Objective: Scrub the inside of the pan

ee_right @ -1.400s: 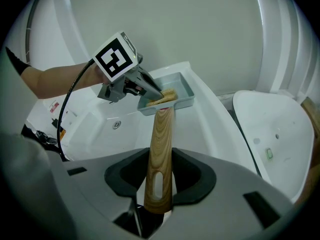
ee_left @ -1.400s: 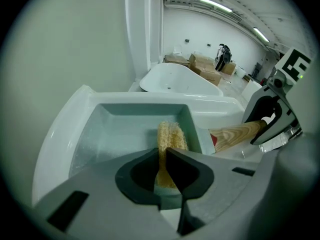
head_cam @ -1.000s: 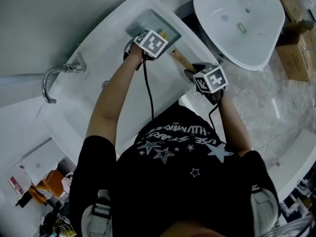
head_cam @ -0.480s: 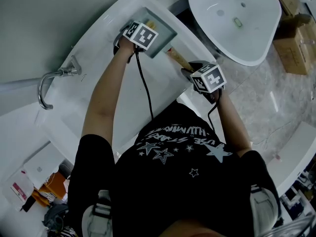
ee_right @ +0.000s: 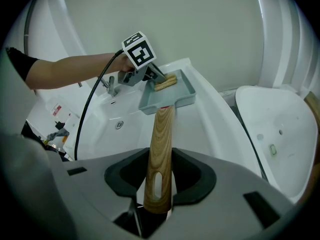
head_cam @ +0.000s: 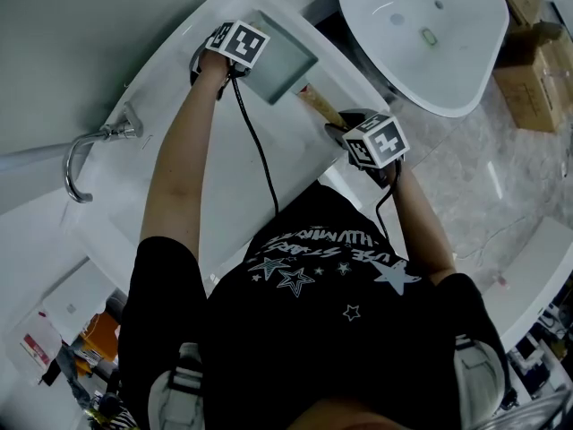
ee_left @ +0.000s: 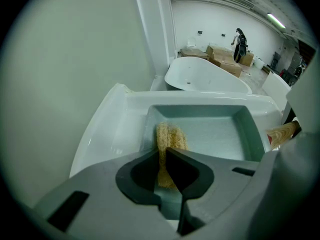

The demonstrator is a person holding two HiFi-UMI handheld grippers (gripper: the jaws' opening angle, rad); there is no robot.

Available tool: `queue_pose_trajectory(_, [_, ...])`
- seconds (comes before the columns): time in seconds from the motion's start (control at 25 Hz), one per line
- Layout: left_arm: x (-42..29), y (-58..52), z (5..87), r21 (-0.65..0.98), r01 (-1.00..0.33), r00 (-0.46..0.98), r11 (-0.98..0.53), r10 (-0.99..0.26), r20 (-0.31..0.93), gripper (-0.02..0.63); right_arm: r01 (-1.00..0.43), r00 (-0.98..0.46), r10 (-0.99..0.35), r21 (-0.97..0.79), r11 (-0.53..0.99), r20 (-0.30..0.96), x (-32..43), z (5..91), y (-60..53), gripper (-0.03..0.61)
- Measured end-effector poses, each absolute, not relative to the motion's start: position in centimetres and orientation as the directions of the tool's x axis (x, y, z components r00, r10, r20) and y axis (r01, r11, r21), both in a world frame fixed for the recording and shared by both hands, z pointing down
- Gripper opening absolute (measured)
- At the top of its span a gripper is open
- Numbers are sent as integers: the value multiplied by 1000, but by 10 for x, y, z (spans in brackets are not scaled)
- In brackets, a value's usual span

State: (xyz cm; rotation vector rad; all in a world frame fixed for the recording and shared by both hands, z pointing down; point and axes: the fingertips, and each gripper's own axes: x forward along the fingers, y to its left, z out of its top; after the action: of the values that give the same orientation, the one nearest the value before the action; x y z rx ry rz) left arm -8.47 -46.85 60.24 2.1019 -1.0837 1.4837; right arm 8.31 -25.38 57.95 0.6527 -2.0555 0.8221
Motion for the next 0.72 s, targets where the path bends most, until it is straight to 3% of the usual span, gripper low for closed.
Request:
queue_pose_trajectory(0.44, [-83, -464, 600, -115, -769, 167, -629, -372, 913, 51, -685, -542, -156, -327, 651, 826, 83, 582, -255, 132])
queue_pose_trajectory(0.72, [-56, -438, 582, -46, -748, 251, -662, -347, 903, 51, -691, -540, -165, -323, 647, 826, 84, 581, -254, 132])
